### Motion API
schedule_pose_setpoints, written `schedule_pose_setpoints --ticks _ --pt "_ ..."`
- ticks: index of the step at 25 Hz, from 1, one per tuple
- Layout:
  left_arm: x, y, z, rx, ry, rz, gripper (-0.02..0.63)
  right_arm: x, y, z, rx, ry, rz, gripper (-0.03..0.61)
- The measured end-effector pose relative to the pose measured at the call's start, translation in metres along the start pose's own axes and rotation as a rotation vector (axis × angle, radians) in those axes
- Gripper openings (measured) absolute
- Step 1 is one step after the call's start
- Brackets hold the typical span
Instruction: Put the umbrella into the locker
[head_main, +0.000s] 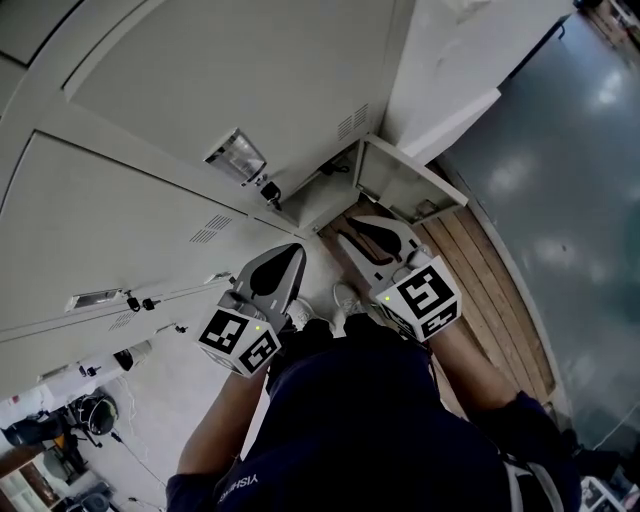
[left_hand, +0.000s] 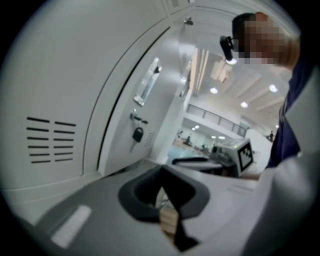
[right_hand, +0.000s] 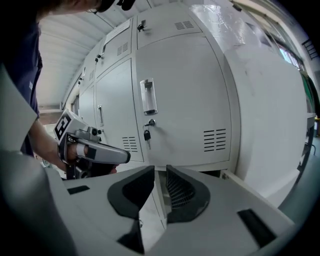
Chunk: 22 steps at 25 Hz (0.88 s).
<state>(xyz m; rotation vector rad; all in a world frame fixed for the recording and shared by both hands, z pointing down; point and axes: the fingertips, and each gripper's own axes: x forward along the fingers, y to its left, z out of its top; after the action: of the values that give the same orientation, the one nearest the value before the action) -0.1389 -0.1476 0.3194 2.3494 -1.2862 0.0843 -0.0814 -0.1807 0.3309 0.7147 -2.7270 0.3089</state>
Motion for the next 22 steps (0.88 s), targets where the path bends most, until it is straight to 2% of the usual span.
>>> schedule_pose_setpoints --ticks 7,16,22 --pt "0.004 0.003 0.016 0.004 -0.025 -0.009 0.002 -0.009 0.004 0.025 -0.028 -0.04 -0.009 0.037" --pt "0.008 0.012 0.016 -0.002 -0.024 -0.016 0.002 0.001 0.012 0.02 -0.034 -0.017 0.036 0.009" --pt "0.01 0.015 0.013 -0.013 -0.019 -0.021 0.002 0.007 0.013 0.016 -0.053 0.017 0.034 0.008"
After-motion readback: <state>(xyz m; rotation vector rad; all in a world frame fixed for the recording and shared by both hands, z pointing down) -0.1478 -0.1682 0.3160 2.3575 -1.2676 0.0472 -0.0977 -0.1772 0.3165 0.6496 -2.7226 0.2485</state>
